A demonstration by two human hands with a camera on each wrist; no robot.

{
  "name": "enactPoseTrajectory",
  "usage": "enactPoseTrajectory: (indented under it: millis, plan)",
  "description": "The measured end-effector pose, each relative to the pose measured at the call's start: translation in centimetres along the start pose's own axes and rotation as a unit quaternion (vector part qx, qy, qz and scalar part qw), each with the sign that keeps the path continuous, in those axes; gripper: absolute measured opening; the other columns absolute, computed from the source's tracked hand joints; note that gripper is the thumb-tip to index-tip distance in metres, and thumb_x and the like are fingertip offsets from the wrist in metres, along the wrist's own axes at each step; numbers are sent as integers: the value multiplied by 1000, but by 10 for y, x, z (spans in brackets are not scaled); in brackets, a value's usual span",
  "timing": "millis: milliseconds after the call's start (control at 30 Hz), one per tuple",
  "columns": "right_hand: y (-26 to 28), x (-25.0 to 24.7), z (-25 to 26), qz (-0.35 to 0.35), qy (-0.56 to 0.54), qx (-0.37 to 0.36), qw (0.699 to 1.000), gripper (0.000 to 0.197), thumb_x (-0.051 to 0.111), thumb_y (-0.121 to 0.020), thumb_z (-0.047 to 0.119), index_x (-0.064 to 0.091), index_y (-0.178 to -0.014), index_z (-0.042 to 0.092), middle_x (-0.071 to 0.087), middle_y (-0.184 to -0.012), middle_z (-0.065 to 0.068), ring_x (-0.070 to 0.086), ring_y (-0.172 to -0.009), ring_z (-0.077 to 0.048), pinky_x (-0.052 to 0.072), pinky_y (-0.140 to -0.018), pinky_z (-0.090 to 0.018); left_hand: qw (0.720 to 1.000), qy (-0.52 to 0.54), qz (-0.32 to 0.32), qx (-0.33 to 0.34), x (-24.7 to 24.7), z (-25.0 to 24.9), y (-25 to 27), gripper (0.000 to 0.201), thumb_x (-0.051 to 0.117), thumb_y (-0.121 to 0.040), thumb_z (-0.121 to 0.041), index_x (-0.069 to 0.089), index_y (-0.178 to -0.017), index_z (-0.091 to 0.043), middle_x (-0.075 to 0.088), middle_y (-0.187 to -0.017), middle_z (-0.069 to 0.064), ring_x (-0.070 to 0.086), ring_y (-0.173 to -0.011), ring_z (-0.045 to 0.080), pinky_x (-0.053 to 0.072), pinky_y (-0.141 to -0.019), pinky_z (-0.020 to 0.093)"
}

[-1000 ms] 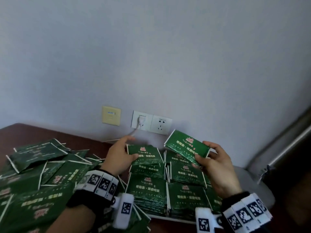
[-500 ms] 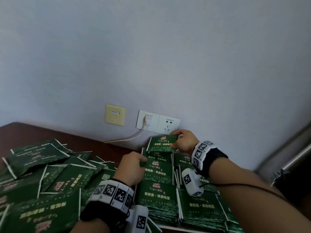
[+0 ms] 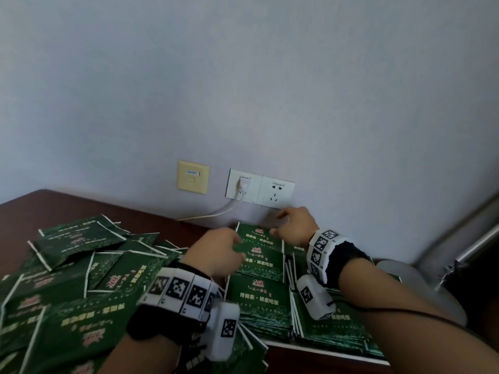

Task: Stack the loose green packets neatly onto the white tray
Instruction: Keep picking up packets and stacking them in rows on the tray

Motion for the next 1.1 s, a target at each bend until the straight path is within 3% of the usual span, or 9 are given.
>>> enactPoseTrajectory:
  millis: [100, 233, 333, 467, 567, 667, 800, 933, 1100]
  plan:
    - [34, -23, 17, -6, -114, -31, 993, 37, 79, -81, 25, 65, -115, 21, 59, -116, 2, 57, -102, -16, 45, -78, -25, 999, 20, -23, 21, -33, -5, 25, 40, 65, -94, -32, 60, -133, -23, 58, -138, -1, 55, -122, 16, 41, -107, 32]
    - [102, -49, 45, 19, -238, -63, 969, 23, 80, -81, 23, 69, -102, 18, 68, -101, -3, 63, -83, -12, 46, -66, -22, 999, -32, -29, -20, -77, 13, 60, 35, 71, -89, -33, 64, -123, -25, 66, -121, -1, 61, -105, 15, 46, -98, 29]
    - [157, -46, 54, 105, -252, -79, 959, 18, 80, -81, 27, 72, -95, 18, 72, -88, -3, 64, -73, -11, 48, -62, -23, 992, -112, 0, -51, -92, 31, 79, 31, 77, -83, -34, 67, -111, -27, 66, -107, -5, 63, -99, 15, 50, -94, 33]
    - [205, -8, 49, 195, -215, -71, 954, 22, 81, -79, 34, 73, -94, 20, 72, -82, -5, 65, -70, -13, 55, -68, -32, 969, -212, 88, -88, -85, 45, 90, 40, 85, -73, -40, 68, -107, -32, 65, -101, -10, 62, -94, 13, 47, -80, 26]
    - [216, 25, 50, 241, -176, -58, 953, 29, 81, -77, 42, 71, -99, 26, 71, -92, -2, 68, -77, -16, 59, -77, -38, 960, -235, 123, -90, -80, 59, 85, 42, 87, -66, -43, 71, -104, -35, 69, -93, -17, 63, -83, 6, 48, -71, 22]
    - [211, 50, 59, 269, -155, -57, 949, 35, 80, -78, 43, 66, -106, 28, 67, -97, 4, 67, -80, -11, 60, -81, -39, 956, -225, 160, -99, -83, 70, 82, 37, 79, -71, -27, 72, -107, -32, 69, -91, -13, 64, -82, 7, 51, -71, 22]
    - [208, 64, 74, 257, -142, -61, 954, 42, 82, -75, 44, 55, -103, 28, 66, -99, 2, 69, -83, -18, 60, -79, -40, 953, -216, 181, -110, -86, 85, 81, 55, 82, -58, -38, 70, -111, -35, 64, -84, -19, 61, -79, 4, 49, -71, 22]
    - [219, 71, 83, 269, -164, -80, 946, 55, 87, -69, 39, 47, -107, 32, 67, -97, 1, 70, -87, -22, 58, -82, -48, 948, -254, 153, -118, -79, 90, 83, 39, 80, -75, -35, 67, -110, -27, 63, -86, -8, 52, -69, 8, 41, -54, 19]
    - [230, 78, 93, 267, -254, -66, 927, 54, 87, -72, 19, 50, -111, 29, 61, -97, 1, 66, -84, -19, 58, -81, -40, 940, -284, 149, -115, -72, 95, 77, 21, 73, -79, -26, 67, -93, -12, 54, -83, 1, 45, -65, 17, 37, -48, 19]
Point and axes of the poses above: each hand's wrist, its own y-axis away from the middle knuckle, its own x-axis out of the palm, z = x × y, the point moved 1 cm from there along -y, towards the middle knuckle
